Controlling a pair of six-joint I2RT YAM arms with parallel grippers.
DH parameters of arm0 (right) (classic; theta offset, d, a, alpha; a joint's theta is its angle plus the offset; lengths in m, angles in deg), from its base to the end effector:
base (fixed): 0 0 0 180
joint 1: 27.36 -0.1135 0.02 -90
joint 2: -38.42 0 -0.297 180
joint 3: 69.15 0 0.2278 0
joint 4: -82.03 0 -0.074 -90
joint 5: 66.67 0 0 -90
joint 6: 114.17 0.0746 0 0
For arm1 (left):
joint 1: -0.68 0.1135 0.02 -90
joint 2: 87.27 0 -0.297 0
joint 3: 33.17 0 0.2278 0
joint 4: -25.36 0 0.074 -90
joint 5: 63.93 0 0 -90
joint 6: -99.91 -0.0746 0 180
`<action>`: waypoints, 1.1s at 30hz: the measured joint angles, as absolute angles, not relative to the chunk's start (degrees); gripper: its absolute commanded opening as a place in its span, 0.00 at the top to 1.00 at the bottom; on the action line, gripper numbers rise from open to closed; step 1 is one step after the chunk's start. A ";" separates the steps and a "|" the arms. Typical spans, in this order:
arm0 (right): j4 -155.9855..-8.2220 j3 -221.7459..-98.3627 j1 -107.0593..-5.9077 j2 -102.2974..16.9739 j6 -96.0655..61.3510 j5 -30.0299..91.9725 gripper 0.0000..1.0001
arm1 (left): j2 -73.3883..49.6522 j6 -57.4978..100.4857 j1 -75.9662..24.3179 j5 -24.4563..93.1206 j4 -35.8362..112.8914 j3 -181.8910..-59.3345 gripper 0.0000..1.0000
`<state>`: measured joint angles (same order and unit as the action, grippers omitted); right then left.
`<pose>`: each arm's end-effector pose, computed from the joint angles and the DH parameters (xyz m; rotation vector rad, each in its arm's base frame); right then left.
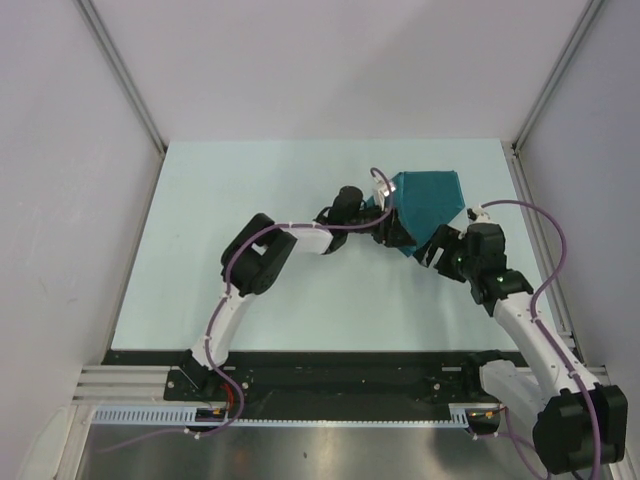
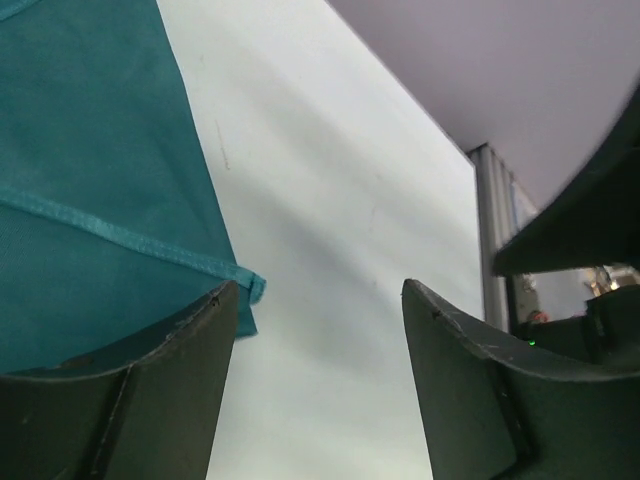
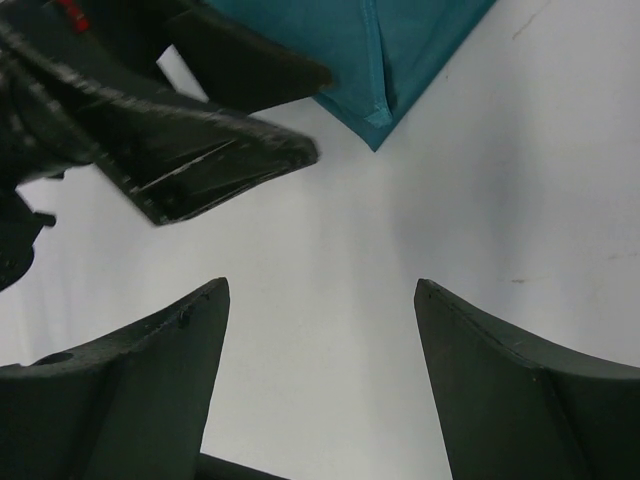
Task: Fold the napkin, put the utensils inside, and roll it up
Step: Fold the napkin
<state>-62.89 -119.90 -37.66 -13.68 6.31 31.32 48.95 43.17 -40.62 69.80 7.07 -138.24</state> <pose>0.1794 0.0432 0.2547 0.3165 2.2322 0.5438 0.3822 -0.4044 0.1727 0.7559 1.8932 -1.5577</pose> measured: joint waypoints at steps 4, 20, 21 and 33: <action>-65.07 -119.90 -36.59 -16.89 7.31 31.47 0.24 | 42.68 46.78 -37.34 69.10 1.39 -129.00 0.28; -77.11 -119.90 -28.57 -33.35 10.79 38.42 0.31 | 42.79 42.30 -24.17 54.71 28.18 -144.21 0.44; -77.44 -119.90 -28.57 -33.37 10.81 38.73 0.31 | 43.59 42.30 -24.14 54.76 29.30 -145.06 0.44; -77.90 -119.93 -28.35 -33.37 10.83 39.76 0.30 | 51.18 43.76 -23.88 59.81 37.71 -149.50 0.48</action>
